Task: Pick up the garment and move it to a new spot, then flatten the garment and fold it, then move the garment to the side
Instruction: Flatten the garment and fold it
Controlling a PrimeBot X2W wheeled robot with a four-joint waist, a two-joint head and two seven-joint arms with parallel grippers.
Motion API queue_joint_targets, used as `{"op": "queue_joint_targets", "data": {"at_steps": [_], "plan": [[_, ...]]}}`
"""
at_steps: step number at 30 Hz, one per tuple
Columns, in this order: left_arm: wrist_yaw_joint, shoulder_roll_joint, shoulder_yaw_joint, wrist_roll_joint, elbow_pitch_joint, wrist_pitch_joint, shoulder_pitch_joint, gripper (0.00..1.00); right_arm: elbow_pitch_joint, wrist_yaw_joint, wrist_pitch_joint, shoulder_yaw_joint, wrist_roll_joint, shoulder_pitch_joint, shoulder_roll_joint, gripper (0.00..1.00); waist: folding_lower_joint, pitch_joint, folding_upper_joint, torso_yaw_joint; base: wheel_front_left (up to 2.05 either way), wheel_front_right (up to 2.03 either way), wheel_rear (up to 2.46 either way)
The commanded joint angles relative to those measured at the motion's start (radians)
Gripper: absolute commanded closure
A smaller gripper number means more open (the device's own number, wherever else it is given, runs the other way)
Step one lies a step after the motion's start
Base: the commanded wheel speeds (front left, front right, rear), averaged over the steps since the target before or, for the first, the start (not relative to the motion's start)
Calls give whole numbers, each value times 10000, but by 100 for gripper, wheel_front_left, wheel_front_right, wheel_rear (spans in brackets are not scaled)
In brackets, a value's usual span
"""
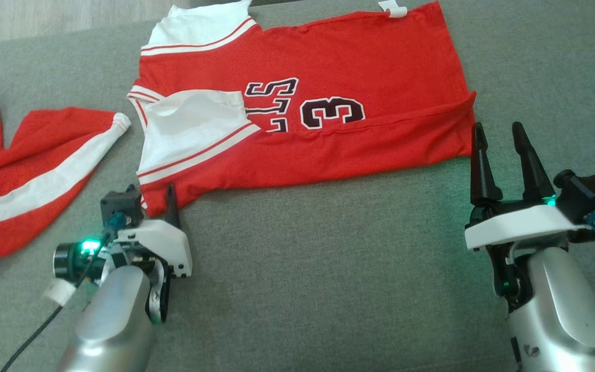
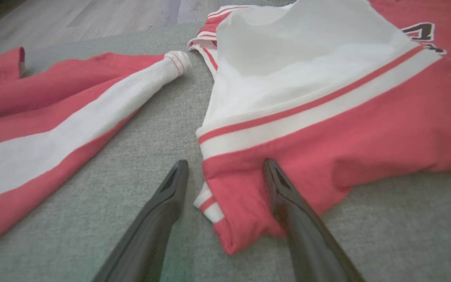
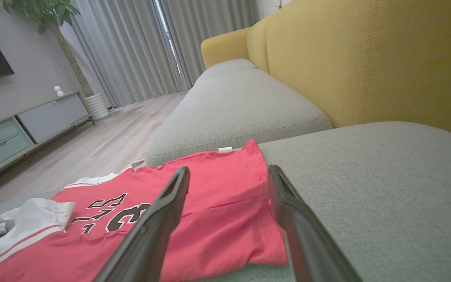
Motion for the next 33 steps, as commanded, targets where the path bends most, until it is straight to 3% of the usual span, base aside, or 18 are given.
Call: {"op": "queue_joint_targets", "data": {"at_steps": [1,3,4,5,9,15,19,26,30,33], "plan": [[-95,282,108,37,73,227,-146,0,-303,69,-38,225,65,-404,91,0,0,7,0,-6,0,0,0],[-284,275,-37,25,196,497,-170,0,-276,69,-44,221,72,-427,91,0,0,17,0,-4,0,0,0],[-368,275,-108,28,232,612,-187,60,-259,69,-42,214,66,-443,91,0,0,18,0,2,0,0,0],[-448,276,-182,39,245,701,-200,100,-239,69,-35,203,53,-459,91,0,0,17,0,11,0,0,0],[-405,272,-202,58,-53,389,-277,100,-27,69,199,58,-120,-535,92,0,0,-3,0,101,0,0,0],[-235,264,-13,91,-836,-939,-447,100,847,69,909,-758,-255,-741,92,0,0,-35,0,319,0,0,0],[-261,294,-114,251,-1288,-1591,-576,100,1999,69,1539,-1406,-291,-1228,92,0,0,-1,0,487,0,0,0],[-367,293,-494,476,-1807,-1613,-725,100,4065,69,2115,-1920,9,-2367,93,0,0,191,0,714,0,0,0],[-343,303,-596,509,-1969,-1546,-741,100,5404,69,2520,-1849,1509,-3031,93,0,0,254,0,812,0,0,0],[-328,343,-633,496,-2026,-1484,-703,100,6111,69,2400,-1502,1743,-3359,93,0,0,252,0,816,0,0,0]]}}
